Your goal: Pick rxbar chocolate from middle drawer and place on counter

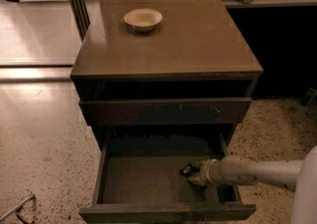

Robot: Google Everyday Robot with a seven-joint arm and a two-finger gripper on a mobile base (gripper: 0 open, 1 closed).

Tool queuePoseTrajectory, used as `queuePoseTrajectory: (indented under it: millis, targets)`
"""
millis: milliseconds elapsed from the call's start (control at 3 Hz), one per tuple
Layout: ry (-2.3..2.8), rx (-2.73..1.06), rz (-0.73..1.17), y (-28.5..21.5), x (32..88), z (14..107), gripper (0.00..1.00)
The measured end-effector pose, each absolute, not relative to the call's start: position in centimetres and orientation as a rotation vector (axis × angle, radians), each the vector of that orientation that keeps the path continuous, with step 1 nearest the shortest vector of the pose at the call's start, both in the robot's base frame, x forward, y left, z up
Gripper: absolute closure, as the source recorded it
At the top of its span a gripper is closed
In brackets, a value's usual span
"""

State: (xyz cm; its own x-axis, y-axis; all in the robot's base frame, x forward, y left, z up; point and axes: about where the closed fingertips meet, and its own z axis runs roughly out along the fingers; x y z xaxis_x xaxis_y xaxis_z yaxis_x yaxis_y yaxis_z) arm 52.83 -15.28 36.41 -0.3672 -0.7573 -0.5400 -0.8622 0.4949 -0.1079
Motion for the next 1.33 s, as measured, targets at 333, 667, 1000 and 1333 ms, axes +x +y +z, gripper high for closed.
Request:
queuePoseTrajectory:
  millis: [333, 667, 1000, 1333]
  targets:
    - [2.171, -1.383, 0.291, -14.7, 52.4, 38.2, 1.00]
    - [2.088, -1.422, 0.349, -14.3, 53.6, 42.9, 1.00]
    - [2.094, -1.485, 0.422, -13.8, 52.0, 42.8, 1.00]
    - [2.094, -1.485, 0.422, -13.7, 52.0, 42.7, 1.00]
